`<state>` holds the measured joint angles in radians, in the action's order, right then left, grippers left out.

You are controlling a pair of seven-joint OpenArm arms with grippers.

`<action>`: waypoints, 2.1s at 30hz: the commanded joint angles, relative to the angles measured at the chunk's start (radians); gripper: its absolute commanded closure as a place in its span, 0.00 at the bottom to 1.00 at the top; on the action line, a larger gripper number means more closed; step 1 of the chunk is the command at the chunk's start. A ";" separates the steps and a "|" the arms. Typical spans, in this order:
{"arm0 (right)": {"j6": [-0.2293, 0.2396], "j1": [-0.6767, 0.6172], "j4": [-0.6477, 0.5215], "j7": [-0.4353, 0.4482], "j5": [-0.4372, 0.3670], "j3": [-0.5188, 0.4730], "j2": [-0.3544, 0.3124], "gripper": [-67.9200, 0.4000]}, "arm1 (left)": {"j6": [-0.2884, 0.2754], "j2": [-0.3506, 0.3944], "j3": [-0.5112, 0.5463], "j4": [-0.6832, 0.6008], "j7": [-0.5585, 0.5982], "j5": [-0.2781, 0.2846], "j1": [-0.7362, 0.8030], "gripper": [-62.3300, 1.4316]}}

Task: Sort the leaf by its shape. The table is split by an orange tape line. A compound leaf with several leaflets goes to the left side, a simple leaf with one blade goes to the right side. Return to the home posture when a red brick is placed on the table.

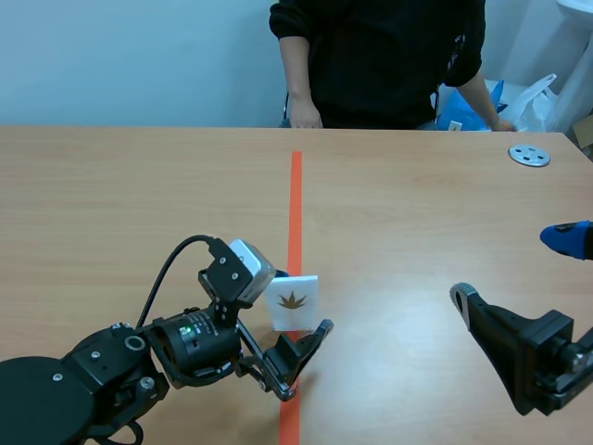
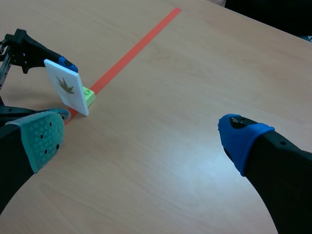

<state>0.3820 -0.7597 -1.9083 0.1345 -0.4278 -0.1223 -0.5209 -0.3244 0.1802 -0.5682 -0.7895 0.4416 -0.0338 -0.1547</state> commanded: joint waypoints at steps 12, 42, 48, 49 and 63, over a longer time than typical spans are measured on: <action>0.001 0.011 -0.019 0.019 -0.011 0.000 0.001 0.00 | 0.029 -0.014 -0.047 0.007 0.016 0.008 -0.009 0.64; 0.001 0.011 -0.019 0.019 -0.015 0.000 0.004 0.00 | 0.169 0.068 0.237 -0.128 -0.060 0.233 -0.060 0.89; 0.001 0.012 -0.019 0.019 -0.015 0.000 0.034 0.00 | 0.212 0.124 0.366 -0.123 -0.167 0.285 -0.111 0.89; 0.002 0.012 -0.019 0.019 -0.015 0.000 0.034 0.00 | 0.219 0.135 0.382 -0.115 -0.174 0.285 -0.117 0.89; 0.001 0.011 -0.019 0.018 -0.023 -0.001 0.034 0.00 | 0.213 0.201 0.425 0.206 -0.103 0.439 -0.180 0.89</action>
<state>0.3824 -0.7597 -1.9083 0.1345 -0.4381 -0.1223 -0.4770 -0.1066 0.3820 -0.1482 -0.5472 0.3225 0.3901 -0.3107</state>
